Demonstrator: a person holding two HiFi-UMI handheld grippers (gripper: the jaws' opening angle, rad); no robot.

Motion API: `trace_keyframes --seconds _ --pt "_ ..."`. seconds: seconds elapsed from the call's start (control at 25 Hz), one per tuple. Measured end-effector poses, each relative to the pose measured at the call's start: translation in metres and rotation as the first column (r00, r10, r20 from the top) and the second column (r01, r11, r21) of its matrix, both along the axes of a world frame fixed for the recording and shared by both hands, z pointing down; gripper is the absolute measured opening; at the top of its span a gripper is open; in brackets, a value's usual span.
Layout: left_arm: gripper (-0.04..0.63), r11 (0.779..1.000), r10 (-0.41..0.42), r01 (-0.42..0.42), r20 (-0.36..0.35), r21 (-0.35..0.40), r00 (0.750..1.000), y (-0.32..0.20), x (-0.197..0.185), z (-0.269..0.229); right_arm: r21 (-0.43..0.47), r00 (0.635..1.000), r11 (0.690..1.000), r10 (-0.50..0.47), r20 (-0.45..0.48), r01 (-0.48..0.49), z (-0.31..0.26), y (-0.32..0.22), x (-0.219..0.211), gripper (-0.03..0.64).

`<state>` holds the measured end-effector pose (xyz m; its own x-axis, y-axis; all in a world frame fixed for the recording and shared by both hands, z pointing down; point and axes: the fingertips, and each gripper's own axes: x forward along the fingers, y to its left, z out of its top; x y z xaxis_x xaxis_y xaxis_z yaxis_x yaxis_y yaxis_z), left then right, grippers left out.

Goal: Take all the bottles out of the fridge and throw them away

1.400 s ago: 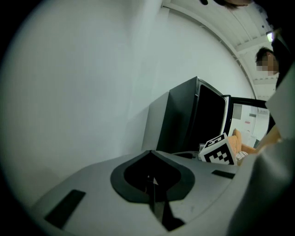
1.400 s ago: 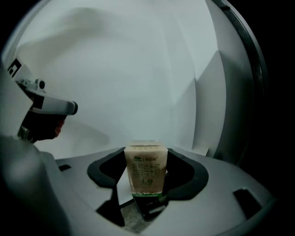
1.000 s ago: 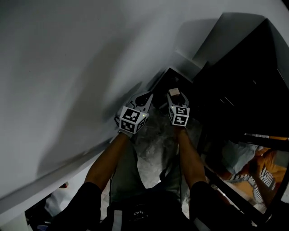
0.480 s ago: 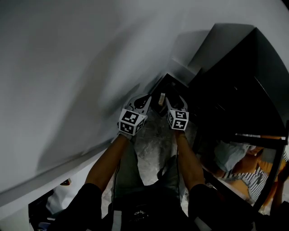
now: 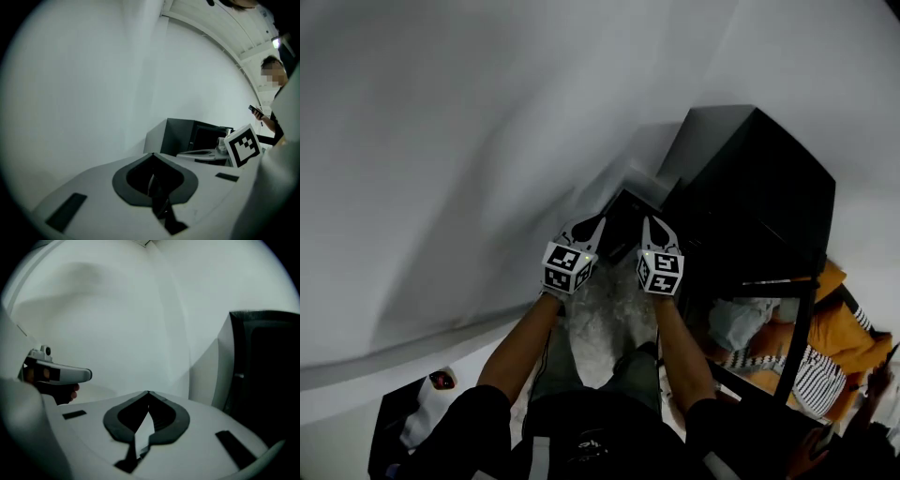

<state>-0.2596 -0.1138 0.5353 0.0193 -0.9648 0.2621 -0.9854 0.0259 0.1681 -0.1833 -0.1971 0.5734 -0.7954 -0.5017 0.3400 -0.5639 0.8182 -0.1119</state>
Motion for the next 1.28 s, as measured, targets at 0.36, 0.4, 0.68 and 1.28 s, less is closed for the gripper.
trace_keyframes --seconds 0.36,0.4,0.68,1.28 --pt "0.000 0.999 -0.019 0.018 0.027 0.052 0.999 0.005 0.010 -0.087 0.049 0.998 0.997 -0.055 0.043 0.053 -0.115 0.013 0.009 0.008" --pt "0.000 0.998 -0.024 0.023 0.029 0.056 0.999 0.007 0.010 -0.091 0.054 0.997 0.996 -0.067 0.045 0.064 -0.121 0.016 0.007 0.008" --pt "0.000 0.986 -0.150 0.146 0.044 0.085 0.988 0.039 -0.013 -0.115 0.084 0.973 0.972 -0.225 0.055 0.220 -0.149 0.049 -0.028 0.008" --pt "0.000 0.934 -0.348 0.339 0.076 0.112 0.934 0.123 -0.044 -0.132 0.115 0.893 0.894 -0.443 0.078 0.433 -0.173 0.128 -0.075 0.008"
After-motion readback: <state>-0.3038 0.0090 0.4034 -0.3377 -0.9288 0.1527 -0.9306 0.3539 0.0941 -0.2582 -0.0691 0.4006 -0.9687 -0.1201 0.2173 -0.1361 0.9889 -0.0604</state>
